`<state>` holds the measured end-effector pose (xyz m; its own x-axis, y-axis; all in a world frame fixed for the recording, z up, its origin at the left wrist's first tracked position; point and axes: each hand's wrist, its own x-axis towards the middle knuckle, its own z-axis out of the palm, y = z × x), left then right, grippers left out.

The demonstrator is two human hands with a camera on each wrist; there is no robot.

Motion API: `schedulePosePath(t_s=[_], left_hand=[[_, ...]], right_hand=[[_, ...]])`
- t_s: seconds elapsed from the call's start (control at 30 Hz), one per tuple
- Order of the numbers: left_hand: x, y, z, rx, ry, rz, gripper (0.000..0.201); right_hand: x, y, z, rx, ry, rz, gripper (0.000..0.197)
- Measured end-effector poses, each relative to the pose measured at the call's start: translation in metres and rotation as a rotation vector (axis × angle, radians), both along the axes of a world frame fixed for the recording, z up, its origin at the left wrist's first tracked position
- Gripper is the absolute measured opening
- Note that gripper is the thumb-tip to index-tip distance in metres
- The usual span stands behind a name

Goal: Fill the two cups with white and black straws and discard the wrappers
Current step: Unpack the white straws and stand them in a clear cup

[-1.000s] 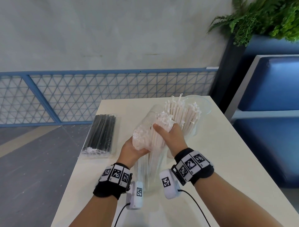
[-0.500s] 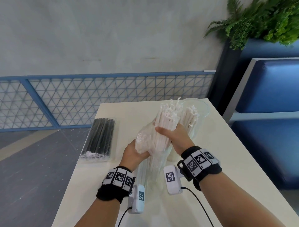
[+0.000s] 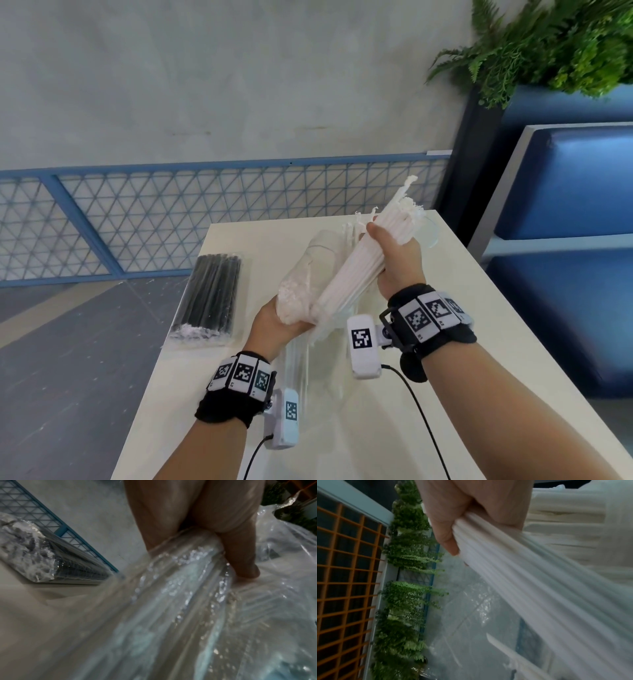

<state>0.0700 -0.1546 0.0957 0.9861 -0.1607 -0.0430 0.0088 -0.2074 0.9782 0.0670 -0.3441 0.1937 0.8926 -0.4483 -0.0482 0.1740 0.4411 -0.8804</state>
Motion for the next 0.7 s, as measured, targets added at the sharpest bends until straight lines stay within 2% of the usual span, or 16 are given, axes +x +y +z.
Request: schedulePosePath(t_s=[0.23,0.53,0.63,0.7], left_hand=[[0.002,0.001,-0.003,0.029,0.019,0.025,0.046],[0.004,0.008,-0.003,-0.050,0.046,0.071,0.046],[0.006,0.009,-0.004,-0.059,0.048,0.084,0.057],[0.006,0.009,-0.003,-0.050,0.043,0.121,0.053]], right_hand=[[0.003,-0.011,0.002,0.134,0.014,-0.072,0.010],[0.005,-0.020,0.006,0.239,-0.016,-0.166,0.010],[0.003,-0.029,0.014,0.187,0.010,-0.229,0.004],[0.000,-0.038,0.024,0.118,0.008,-0.279,0.012]])
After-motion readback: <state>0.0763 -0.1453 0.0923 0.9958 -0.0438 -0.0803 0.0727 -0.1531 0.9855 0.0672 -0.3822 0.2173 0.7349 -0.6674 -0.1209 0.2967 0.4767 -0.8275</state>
